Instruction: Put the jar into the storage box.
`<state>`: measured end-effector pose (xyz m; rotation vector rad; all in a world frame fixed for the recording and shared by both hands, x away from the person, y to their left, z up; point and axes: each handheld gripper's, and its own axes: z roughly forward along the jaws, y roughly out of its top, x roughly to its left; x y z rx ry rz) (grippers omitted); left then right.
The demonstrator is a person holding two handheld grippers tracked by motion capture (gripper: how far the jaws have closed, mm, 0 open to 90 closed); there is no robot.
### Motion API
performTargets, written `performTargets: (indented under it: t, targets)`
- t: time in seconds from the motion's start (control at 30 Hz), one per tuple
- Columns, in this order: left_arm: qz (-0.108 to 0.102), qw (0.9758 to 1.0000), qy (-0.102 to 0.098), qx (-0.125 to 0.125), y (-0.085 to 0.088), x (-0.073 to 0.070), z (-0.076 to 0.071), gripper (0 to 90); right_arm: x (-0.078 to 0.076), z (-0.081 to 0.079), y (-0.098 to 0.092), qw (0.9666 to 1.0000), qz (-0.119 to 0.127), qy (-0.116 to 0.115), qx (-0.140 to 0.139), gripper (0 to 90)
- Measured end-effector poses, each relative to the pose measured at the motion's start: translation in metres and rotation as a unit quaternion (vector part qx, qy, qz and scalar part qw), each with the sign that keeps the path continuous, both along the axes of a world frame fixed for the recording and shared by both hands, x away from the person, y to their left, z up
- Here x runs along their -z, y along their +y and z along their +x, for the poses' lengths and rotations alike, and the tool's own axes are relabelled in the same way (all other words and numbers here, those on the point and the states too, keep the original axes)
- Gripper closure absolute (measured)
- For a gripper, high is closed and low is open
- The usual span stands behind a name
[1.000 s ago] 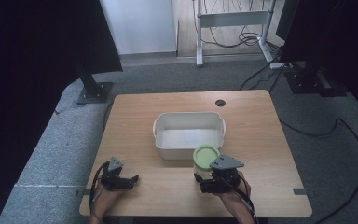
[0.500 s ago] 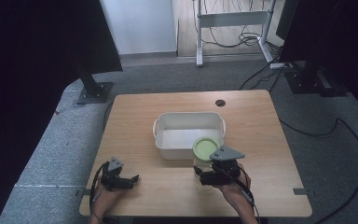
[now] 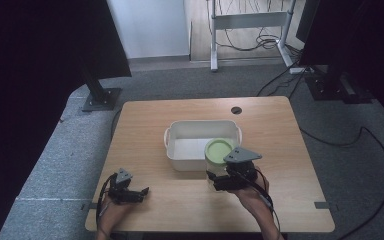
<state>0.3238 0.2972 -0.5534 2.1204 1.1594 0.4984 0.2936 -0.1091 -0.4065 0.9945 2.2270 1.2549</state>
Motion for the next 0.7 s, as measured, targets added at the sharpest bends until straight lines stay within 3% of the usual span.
performTargets:
  t: [0.7]
  targets:
    - [0.001, 1.0, 0.0, 0.001, 0.0, 0.0, 0.0, 0.8, -0.041, 0.026, 0.003, 0.9997, 0.014, -0.013, -0.013, 10.7]
